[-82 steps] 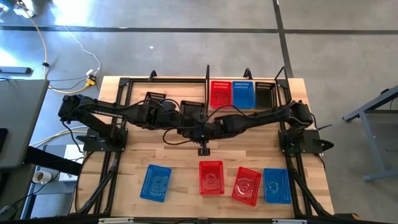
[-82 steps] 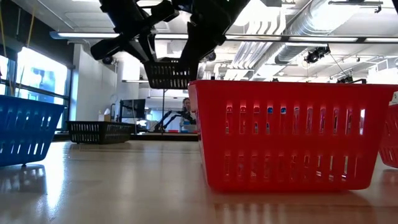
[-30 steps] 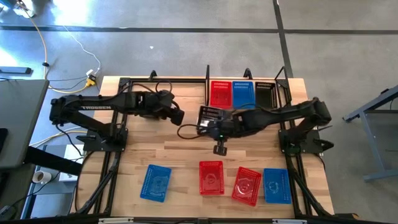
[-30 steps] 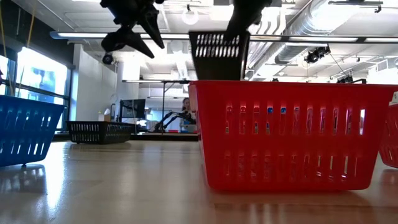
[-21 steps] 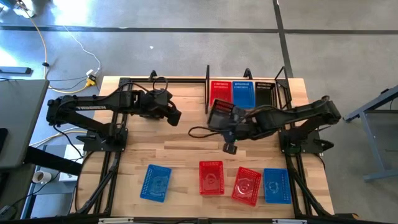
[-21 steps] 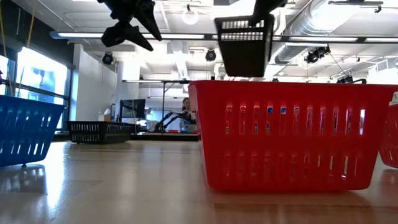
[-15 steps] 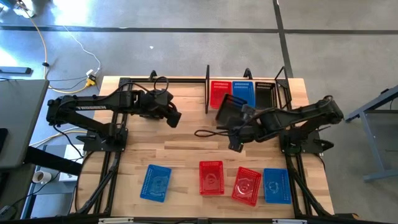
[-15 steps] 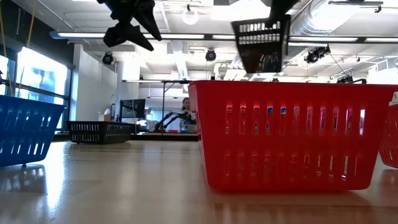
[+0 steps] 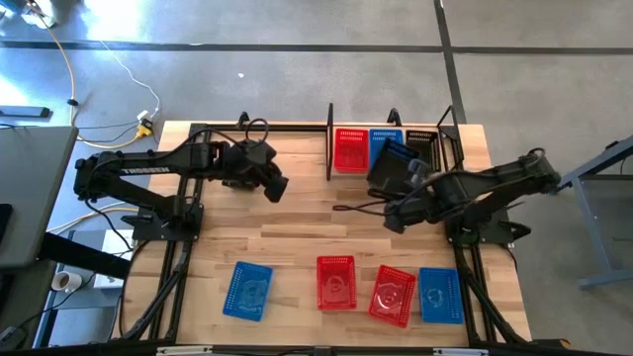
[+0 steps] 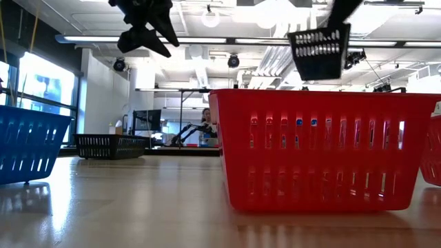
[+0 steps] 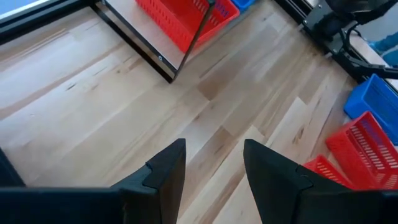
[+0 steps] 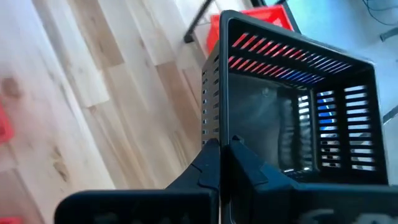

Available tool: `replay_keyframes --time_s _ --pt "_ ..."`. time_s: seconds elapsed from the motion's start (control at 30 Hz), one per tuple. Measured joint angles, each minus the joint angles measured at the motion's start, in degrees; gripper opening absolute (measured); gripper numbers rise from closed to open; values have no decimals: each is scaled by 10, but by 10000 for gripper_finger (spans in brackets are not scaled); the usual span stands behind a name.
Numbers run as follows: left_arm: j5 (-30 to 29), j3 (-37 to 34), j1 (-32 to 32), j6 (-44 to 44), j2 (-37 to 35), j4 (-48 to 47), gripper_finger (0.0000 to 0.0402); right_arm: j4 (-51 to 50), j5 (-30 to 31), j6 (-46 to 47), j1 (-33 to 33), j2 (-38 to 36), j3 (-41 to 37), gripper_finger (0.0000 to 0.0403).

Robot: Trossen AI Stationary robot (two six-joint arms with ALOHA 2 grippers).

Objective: Stack baskets on shelf by color
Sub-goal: Stack the bottom black bin on top of the black bin on the shelf

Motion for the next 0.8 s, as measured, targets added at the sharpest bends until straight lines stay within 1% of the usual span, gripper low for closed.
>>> replay_keyframes --time_s 0.17,0.33,0.43,0.57,0.7,0.8 --pt "1 0 17 0 0 4 152 34 9 -5 -3 -91 -107 0" --pt "1 0 30 0 0 19 153 36 2 -16 -22 -183 -179 0" --pt "7 0 38 -1 0 37 152 36 13 -62 -36 -229 -204 0" --pt "23 0 48 -1 0 56 150 33 13 -137 -72 -279 -226 0" --pt "28 0 54 -1 0 70 150 36 12 -229 -113 -307 -246 0" --pt "28 0 59 -1 0 75 150 34 11 -297 -147 -314 -259 0"
